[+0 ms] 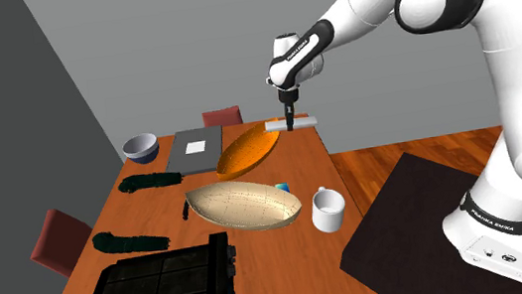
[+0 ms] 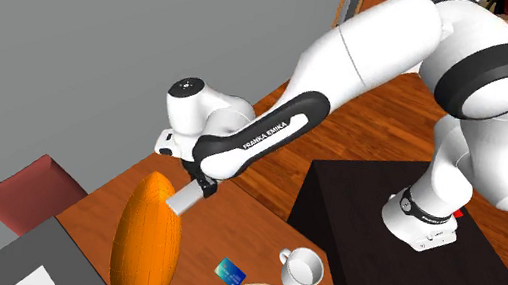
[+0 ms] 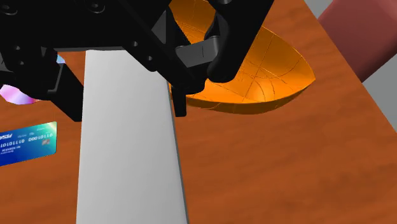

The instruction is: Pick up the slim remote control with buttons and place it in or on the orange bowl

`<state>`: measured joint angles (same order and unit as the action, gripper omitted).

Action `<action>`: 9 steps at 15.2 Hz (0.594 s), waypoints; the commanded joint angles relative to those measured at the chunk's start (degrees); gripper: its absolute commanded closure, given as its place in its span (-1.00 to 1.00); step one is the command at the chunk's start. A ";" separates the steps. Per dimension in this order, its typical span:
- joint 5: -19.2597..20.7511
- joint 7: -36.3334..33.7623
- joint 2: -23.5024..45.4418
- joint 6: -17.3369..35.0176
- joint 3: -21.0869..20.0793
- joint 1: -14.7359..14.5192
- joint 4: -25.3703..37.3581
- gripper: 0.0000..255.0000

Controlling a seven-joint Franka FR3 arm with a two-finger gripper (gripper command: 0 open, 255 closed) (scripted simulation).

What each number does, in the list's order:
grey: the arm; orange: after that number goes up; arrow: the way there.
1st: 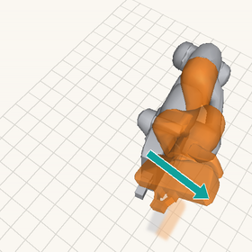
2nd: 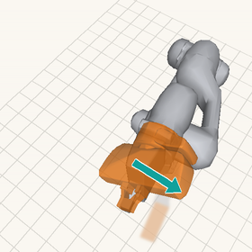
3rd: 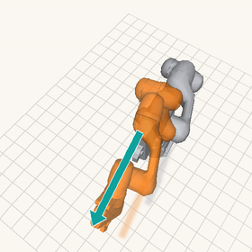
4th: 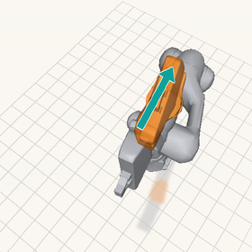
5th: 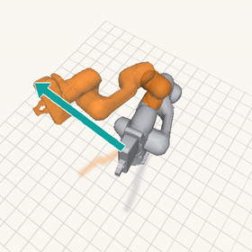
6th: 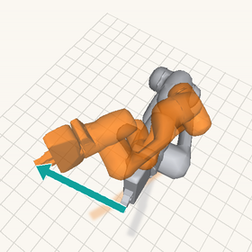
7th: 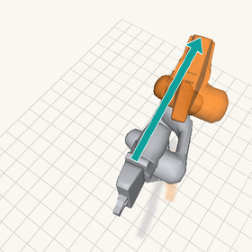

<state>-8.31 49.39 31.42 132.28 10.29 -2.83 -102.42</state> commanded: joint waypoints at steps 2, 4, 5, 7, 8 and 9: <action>-0.05 -2.29 4.67 -3.26 -0.64 -0.95 7.97 1.00; -0.04 -3.90 8.19 -5.85 -1.05 -1.57 14.13 1.00; -0.03 -4.69 10.09 -7.28 -1.25 -1.85 17.48 1.00; 0.00 -6.28 14.25 -10.44 -1.62 -2.32 24.87 1.00; 0.02 -7.08 16.57 -12.24 -1.80 -2.51 29.01 1.00; 0.05 -7.89 19.11 -14.22 -1.99 -2.65 33.58 1.00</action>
<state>-8.24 42.40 47.76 119.93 8.53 -5.29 -73.48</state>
